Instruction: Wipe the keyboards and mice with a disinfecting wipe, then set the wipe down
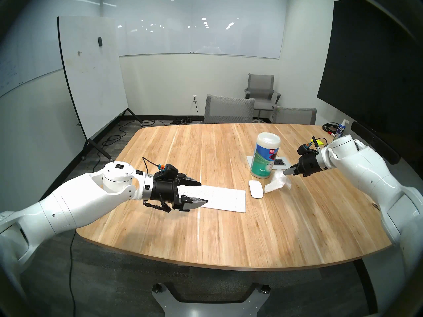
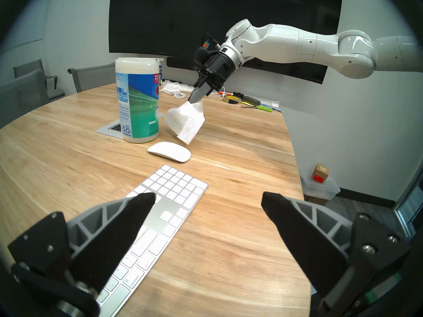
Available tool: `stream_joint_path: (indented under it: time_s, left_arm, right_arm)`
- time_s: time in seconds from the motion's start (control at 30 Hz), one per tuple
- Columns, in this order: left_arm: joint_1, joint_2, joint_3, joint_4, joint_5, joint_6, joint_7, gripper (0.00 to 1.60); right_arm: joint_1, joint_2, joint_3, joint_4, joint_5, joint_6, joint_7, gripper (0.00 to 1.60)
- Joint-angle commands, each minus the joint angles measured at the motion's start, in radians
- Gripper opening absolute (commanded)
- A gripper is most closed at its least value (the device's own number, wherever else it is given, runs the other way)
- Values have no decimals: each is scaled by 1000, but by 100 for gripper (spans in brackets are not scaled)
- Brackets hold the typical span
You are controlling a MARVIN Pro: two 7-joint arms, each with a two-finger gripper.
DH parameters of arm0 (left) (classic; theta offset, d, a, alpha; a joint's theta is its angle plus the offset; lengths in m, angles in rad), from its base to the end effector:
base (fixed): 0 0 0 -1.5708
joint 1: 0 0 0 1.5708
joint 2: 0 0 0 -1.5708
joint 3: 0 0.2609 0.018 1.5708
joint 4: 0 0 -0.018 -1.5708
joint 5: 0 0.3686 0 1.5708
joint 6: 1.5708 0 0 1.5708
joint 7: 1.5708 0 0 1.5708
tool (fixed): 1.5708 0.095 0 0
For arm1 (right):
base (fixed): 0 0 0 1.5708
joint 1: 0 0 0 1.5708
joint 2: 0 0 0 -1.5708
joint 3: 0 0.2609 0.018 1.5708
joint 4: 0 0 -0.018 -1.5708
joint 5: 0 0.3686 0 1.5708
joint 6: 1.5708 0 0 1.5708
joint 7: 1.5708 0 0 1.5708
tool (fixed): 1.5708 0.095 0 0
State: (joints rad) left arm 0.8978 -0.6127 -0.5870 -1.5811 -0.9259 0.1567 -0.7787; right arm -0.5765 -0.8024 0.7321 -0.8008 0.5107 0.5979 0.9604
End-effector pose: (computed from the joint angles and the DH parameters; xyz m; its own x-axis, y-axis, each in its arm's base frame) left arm 0.4522 -0.0463 -0.2296 0.2062 -0.3074 0.9290 -0.9510 -0.2865 0.1162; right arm 0.5799 -0.1790 -0.2032 0.6534 0.3778 0.6560 0.5928 -0.7943 -0.1330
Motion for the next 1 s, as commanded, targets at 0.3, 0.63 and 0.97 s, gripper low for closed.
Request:
stream_joint_path:
  time_s: [0.3,0.63,0.97]
  left_arm:
    - [-13,1,-12,-13,-5,-2,-1,160]
    - [-13,1,-12,-13,-5,-2,-1,160]
    - [-13,1,-12,-13,-5,-2,-1,160]
  right_arm:
    - [53,-48,15,70,-10,-8,-2,67]
    - [49,-37,21,40,-14,-8,3,160]
    - [49,-35,34,16,-21,-7,-39,160]
